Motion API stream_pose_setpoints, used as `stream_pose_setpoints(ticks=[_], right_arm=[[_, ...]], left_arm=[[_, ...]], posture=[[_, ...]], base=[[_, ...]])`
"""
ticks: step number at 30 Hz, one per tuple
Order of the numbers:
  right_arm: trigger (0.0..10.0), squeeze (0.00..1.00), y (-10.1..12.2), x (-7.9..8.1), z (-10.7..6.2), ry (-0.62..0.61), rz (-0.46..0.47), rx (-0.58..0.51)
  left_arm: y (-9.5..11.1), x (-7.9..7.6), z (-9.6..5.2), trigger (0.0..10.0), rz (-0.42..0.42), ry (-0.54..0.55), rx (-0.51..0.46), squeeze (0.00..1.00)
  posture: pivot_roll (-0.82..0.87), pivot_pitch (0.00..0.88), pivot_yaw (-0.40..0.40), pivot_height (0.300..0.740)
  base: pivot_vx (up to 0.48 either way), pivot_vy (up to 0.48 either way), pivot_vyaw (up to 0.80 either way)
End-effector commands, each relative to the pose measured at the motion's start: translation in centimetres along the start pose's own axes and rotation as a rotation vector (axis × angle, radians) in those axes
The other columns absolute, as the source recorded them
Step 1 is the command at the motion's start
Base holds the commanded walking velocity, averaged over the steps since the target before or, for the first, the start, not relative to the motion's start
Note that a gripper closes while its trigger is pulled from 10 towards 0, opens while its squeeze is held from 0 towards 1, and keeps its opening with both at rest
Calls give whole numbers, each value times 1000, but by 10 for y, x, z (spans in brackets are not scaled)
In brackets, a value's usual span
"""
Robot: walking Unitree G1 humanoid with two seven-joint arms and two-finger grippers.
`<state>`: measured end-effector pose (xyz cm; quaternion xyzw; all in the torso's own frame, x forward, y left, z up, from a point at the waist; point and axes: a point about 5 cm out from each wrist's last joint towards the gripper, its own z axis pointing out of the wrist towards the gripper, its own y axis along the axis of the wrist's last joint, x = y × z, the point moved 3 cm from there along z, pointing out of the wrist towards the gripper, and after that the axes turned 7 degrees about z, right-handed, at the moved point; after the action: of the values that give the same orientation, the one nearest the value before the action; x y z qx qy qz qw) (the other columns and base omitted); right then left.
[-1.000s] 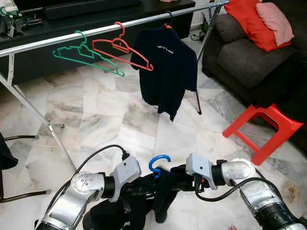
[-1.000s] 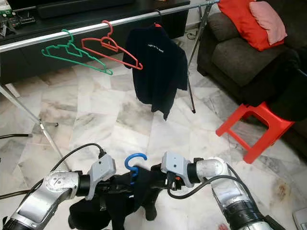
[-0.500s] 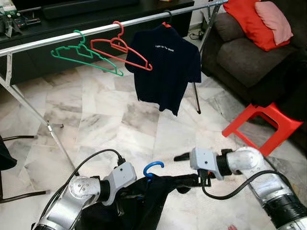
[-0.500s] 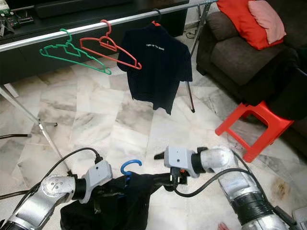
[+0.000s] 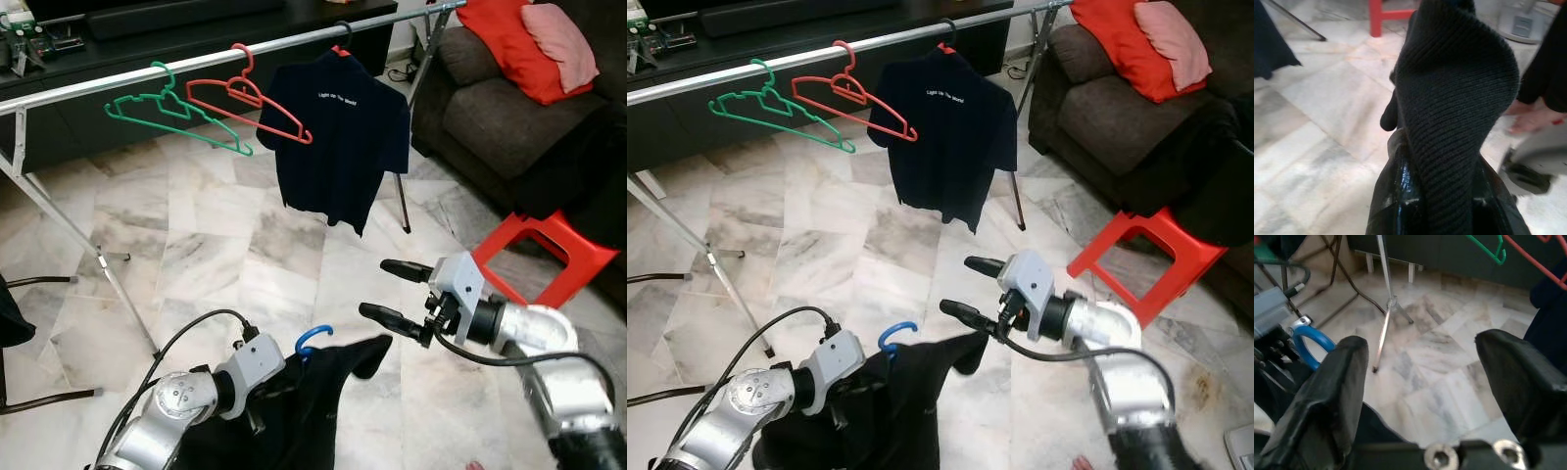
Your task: Hang hanger
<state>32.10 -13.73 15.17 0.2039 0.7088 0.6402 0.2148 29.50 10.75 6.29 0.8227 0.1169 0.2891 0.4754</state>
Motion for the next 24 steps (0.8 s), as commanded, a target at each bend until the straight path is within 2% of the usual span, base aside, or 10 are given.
stream_pose_setpoints(ticks=[1, 3, 4, 5, 6, 8, 11, 17, 21, 24], right_arm=[[10000, 0, 2, -3, -6, -61, 28, -56], [10000, 0, -26, -12, -10, -260, 206, -127], [10000, 0, -64, -17, -14, -457, 361, -112], [10000, 0, -82, -16, -17, -544, 371, -69], [10000, 0, -113, -12, -23, -635, 433, 15], [10000, 0, -151, -4, -34, -783, 514, 116], [10000, 0, -193, 14, -51, -915, 677, 232], [10000, 0, -239, 43, -84, -1138, 894, 390], [10000, 0, -254, 56, -99, -1203, 839, 530], [10000, 0, -255, 57, -102, -1220, 818, 540]], left_arm=[[-2, 7, -2, 0, 14, 50, 3, 0], [-9, 20, -4, 0, -23, 209, 19, 0], [-16, 28, -8, 2627, -80, 333, 33, 0], [-20, 29, -10, 10000, -108, 370, 34, 0], [-25, 30, -14, 10000, -148, 410, 43, 0], [-30, 30, -20, 10000, -210, 469, 42, 0], [-30, 30, -29, 10000, -270, 540, 9, 0], [-33, 31, -50, 10000, -394, 651, -53, 0], [-37, 35, -70, 10000, -413, 759, -53, 0], [-37, 31, -72, 10000, -442, 768, -66, 0]], posture=[[-52, 183, -27, 740], [-65, 169, -20, 740], [-67, 161, -19, 740], [-66, 159, -18, 740], [-63, 156, -17, 740], [-62, 145, -16, 740], [-61, 137, -14, 740], [-52, 116, -10, 740], [-26, 104, -12, 740], [-12, 110, -9, 740]], base=[[0, 0, 0], [0, 0, 0], [0, 0, 0], [0, 0, 0], [0, 0, 0], [0, 0, 0], [0, 0, 0], [0, 0, 0], [0, 0, 0], [114, 0, 0]])
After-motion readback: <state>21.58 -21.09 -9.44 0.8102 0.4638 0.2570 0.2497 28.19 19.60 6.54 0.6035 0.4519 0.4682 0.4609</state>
